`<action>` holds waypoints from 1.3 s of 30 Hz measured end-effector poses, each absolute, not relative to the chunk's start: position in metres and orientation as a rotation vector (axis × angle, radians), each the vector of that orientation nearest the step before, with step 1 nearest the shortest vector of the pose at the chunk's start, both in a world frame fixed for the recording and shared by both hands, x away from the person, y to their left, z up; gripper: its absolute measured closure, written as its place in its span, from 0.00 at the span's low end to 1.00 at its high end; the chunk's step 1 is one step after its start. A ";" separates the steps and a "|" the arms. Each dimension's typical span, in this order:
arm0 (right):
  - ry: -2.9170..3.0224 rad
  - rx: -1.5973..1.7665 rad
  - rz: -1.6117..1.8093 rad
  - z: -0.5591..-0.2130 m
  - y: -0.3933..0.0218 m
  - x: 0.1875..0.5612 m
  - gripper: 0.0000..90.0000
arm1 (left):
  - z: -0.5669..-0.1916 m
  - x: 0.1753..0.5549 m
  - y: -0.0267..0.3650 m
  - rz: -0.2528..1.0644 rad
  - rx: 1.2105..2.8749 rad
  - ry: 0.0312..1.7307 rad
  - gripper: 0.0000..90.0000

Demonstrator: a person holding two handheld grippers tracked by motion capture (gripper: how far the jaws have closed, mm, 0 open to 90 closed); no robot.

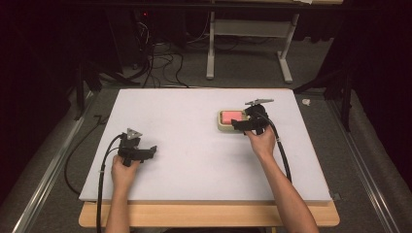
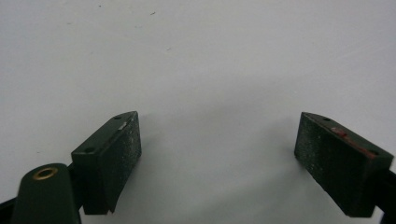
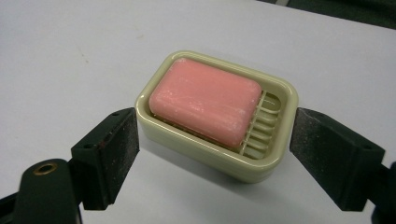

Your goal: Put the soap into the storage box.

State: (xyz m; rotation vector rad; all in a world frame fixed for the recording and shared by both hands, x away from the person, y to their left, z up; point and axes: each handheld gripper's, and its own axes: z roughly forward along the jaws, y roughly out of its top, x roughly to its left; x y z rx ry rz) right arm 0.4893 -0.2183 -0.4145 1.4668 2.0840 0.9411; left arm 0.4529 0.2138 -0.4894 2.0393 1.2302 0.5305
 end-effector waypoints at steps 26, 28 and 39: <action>2.036 1.438 1.014 -0.402 -0.238 0.467 0.21 | -0.489 0.453 0.214 0.529 2.039 1.231 0.17; 2.033 1.441 1.012 -0.402 -0.239 0.466 0.21 | -0.489 0.453 0.214 0.529 2.039 1.231 0.17; 2.019 1.445 1.038 -0.402 -0.251 0.456 0.21 | -0.489 0.453 0.214 0.529 2.039 1.231 0.17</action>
